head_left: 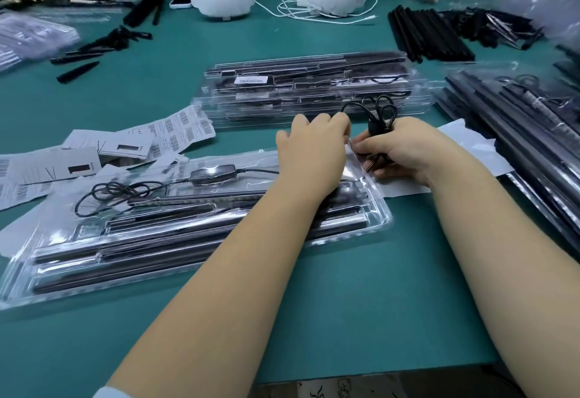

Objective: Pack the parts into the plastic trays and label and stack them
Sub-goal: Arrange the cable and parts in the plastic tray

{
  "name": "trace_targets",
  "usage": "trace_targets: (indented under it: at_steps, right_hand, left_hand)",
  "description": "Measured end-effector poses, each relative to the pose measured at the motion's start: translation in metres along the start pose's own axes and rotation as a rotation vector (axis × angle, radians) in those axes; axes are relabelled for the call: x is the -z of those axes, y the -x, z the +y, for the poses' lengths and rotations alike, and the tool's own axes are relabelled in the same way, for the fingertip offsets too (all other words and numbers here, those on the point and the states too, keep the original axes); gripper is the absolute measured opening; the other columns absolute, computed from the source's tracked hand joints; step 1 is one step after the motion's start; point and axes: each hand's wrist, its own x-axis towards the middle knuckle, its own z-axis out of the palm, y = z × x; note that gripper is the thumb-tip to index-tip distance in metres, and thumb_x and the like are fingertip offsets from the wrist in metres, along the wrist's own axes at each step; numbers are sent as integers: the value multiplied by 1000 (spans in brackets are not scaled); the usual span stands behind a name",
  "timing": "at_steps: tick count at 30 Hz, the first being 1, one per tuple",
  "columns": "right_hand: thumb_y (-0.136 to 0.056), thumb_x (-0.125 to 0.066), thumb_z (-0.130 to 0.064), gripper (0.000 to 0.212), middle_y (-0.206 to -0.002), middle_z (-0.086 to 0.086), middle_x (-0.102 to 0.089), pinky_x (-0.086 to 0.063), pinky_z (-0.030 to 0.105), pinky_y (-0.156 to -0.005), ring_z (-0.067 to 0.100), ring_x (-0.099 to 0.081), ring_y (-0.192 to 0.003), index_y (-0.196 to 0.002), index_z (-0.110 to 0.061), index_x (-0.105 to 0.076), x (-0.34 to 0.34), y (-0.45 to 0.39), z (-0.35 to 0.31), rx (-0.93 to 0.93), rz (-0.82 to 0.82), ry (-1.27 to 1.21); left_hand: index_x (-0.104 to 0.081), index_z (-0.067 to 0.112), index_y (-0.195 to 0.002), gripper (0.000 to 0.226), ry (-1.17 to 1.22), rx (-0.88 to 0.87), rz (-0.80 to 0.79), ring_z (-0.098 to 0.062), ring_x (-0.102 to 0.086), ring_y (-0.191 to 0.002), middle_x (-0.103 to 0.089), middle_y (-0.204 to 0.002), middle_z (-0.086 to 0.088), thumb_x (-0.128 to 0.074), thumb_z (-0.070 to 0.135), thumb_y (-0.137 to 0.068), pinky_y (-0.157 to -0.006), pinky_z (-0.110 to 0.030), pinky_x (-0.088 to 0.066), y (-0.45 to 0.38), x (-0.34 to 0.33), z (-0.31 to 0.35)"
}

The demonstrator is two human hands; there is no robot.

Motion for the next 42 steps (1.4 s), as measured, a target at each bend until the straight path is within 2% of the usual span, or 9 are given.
trace_targets:
  at_steps: [4, 11, 16, 21, 27, 33, 36, 39, 42]
  right_hand:
    - [-83, -68, -11, 3, -47, 0, -61, -47, 20, -40, 12, -58, -39, -85, -9, -68, -2, 1, -1, 23, 28, 28]
    - [-86, -65, -6, 7, -45, -3, -60, -47, 19, -39, 8, -56, -39, -81, -12, -67, -3, 5, -4, 10, 34, 11]
    - [-88, -63, -6, 12, -45, -4, -60, -46, 18, -40, 7, -56, -39, -79, -13, -66, -5, 5, -3, 8, 34, 9]
    - [-87, -64, -7, 12, -48, -3, -60, -47, 19, -41, 7, -56, -40, -77, -14, -66, -6, 4, -1, 26, 52, -10]
    - [-80, -73, -12, 15, -70, 6, -68, -51, 21, -47, 12, -65, -56, -91, -6, -64, -2, 8, -2, 21, 3, 28]
    - [-84, -68, -4, 9, -56, -3, -62, -48, 17, -43, 3, -58, -44, -82, -13, -67, -4, 9, -4, -8, -41, 11]
    - [-84, -67, -2, 11, -54, -2, -63, -47, 17, -42, 3, -58, -44, -81, -12, -67, -3, 9, -6, -24, -41, 18]
    - [-82, -66, -1, 9, -51, -2, -64, -48, 18, -42, 6, -59, -43, -81, -11, -68, -5, 9, -7, -32, -26, 16]
    - [-81, -68, -3, 12, -49, -2, -63, -47, 17, -40, 6, -58, -41, -74, -12, -67, -6, 8, -7, -45, 5, 9]
  left_hand:
    - [-47, 23, -102, 15, 115, -59, 25, -21, -31, -86, -57, -103, 5, -41, 10, -97, -70, -37, -27, 2, 1, -3]
    - [-54, 9, -97, 15, 262, -152, 72, -30, -45, -82, -49, -75, 1, -46, -1, -90, -70, -39, -37, 6, 9, -4]
    - [-56, 8, -100, 16, 310, -155, 79, -26, -42, -86, -61, -85, -4, -41, 5, -96, -78, -37, -37, 10, 11, -4]
    - [-58, 10, -102, 16, 423, -137, 44, -22, -39, -93, -49, -78, 11, -43, 12, -99, -82, -38, -39, 10, 14, -5]
    - [-67, 25, -102, 23, 468, -26, -201, -27, -48, -109, -64, -92, 5, -50, 14, -91, -95, -43, -41, -2, 15, -5]
    - [-54, 22, -88, 22, 545, 25, -113, -13, -53, -78, -61, -83, 7, -36, 19, -101, -70, -26, -36, -4, 9, -10]
    - [-58, 24, -86, 19, 589, 19, -211, -4, -51, -70, -60, -81, 11, -42, 23, -98, -61, -23, -36, -8, 12, -16]
    - [-65, 25, -104, 18, 466, -86, -297, -7, -52, -82, -64, -92, 10, -52, 19, -93, -72, -20, -39, -9, 14, -18]
    - [-68, 20, -105, 22, 333, -118, -141, -17, -55, -96, -68, -103, 2, -51, 14, -94, -84, -23, -38, -9, 9, -17]
